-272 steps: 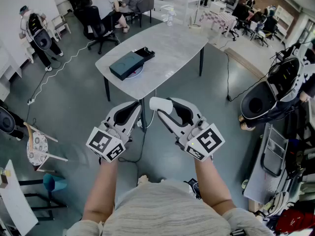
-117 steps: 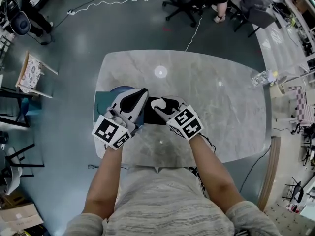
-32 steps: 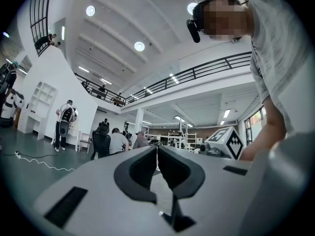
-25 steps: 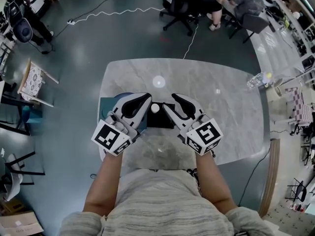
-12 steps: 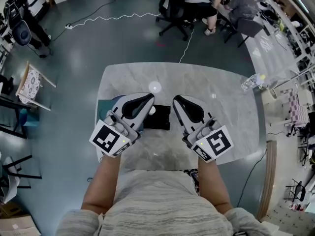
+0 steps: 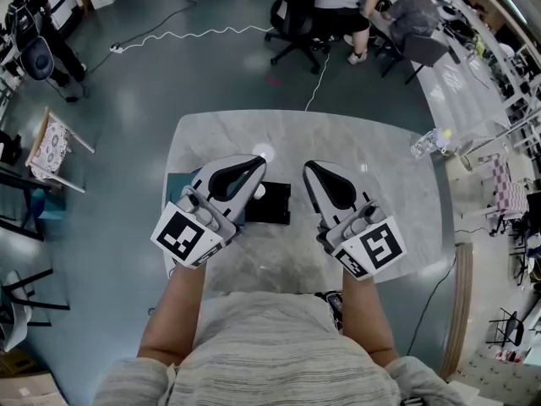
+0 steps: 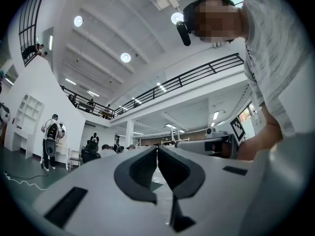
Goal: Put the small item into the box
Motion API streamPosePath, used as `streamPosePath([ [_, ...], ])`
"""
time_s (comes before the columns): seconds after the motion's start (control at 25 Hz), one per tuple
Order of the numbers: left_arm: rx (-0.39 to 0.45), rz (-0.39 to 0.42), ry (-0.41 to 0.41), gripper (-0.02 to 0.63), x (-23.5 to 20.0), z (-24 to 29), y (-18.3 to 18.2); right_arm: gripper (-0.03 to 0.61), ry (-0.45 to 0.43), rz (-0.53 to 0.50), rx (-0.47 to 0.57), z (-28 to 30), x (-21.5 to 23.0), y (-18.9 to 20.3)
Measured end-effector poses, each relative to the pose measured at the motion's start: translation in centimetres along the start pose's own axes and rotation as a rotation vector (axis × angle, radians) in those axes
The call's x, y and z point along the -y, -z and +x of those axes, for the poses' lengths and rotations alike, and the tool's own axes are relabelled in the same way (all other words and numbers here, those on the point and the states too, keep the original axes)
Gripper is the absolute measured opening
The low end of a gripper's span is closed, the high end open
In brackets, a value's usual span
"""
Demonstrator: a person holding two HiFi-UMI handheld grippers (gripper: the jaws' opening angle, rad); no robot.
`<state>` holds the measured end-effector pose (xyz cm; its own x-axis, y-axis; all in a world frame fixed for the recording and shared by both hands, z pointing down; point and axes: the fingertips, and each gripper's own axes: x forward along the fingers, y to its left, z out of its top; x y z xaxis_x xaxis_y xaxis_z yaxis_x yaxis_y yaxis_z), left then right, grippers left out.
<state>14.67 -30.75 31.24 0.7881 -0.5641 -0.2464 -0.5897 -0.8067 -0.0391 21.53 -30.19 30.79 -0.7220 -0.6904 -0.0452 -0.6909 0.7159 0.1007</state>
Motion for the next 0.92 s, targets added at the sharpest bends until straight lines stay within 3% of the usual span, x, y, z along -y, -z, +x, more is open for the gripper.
streamPosePath([
  [0.92, -0.001, 0.002, -0.001, 0.023, -0.66, 0.52, 0.14, 0.018, -0.007, -0.017, 0.004, 0.60, 0.55, -0.92],
])
